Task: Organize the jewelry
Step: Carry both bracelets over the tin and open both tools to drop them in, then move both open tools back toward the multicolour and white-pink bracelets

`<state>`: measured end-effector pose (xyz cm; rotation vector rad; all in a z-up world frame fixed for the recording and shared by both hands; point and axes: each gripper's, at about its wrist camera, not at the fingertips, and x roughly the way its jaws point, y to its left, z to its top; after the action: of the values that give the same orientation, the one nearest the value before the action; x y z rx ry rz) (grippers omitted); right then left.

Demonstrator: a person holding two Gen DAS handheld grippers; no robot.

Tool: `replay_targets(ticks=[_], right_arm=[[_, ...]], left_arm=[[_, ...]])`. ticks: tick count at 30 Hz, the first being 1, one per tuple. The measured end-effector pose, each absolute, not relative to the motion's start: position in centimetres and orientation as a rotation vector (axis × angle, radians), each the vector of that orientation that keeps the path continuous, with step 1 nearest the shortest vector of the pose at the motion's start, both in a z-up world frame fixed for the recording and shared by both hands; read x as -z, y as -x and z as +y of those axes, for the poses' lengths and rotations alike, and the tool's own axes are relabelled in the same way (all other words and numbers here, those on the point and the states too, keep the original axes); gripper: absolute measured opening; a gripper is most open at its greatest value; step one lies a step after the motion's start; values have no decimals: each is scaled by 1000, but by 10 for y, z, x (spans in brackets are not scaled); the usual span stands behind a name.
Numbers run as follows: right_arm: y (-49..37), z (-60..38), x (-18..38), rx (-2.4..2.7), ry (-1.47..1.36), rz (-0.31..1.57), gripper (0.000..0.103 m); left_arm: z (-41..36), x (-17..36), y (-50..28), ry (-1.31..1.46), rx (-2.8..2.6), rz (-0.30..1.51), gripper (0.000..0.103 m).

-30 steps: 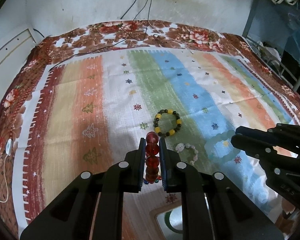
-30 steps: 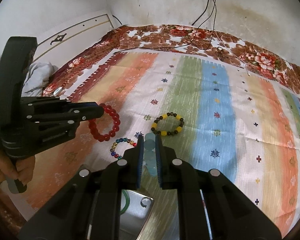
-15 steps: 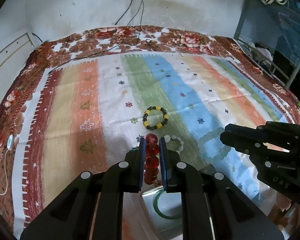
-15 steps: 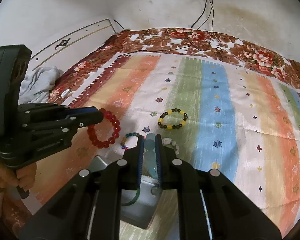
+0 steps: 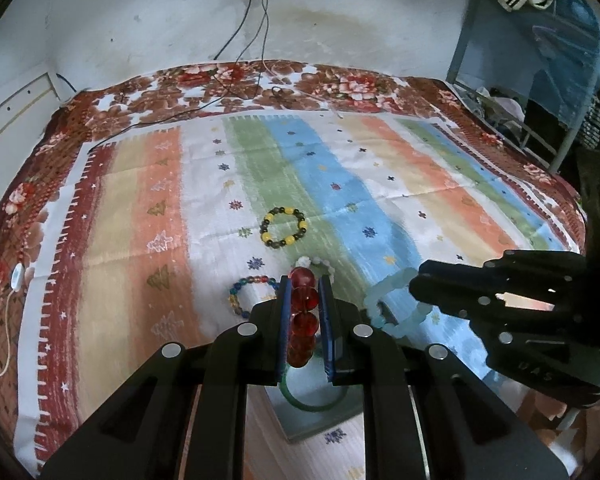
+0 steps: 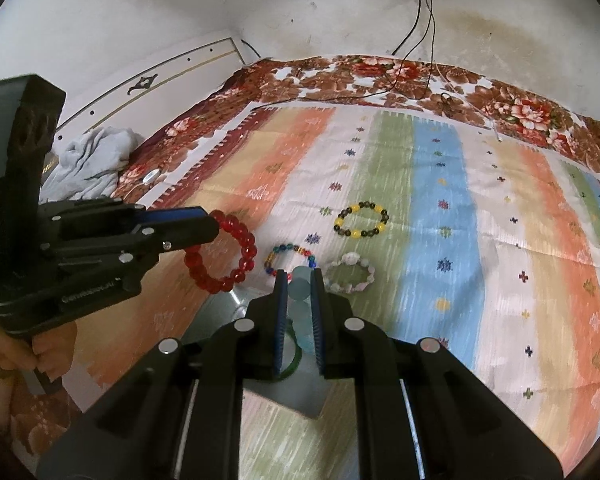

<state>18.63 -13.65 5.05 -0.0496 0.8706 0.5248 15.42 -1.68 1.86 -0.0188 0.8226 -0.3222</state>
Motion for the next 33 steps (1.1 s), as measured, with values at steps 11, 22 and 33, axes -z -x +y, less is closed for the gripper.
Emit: replay_targets(ticks=[11,22,33], right_arm=[[-164,-135,-44,-536,60,889,13],[-169,-135,-40,-523,47,904,27],[-184,-149,-36,-462,30,912,47]], left_arm=[[-26,-14,-123,-9,355,820,13],[-25,-8,-127,8,346,844,20],[7,-2,-149,84,229,867,50]])
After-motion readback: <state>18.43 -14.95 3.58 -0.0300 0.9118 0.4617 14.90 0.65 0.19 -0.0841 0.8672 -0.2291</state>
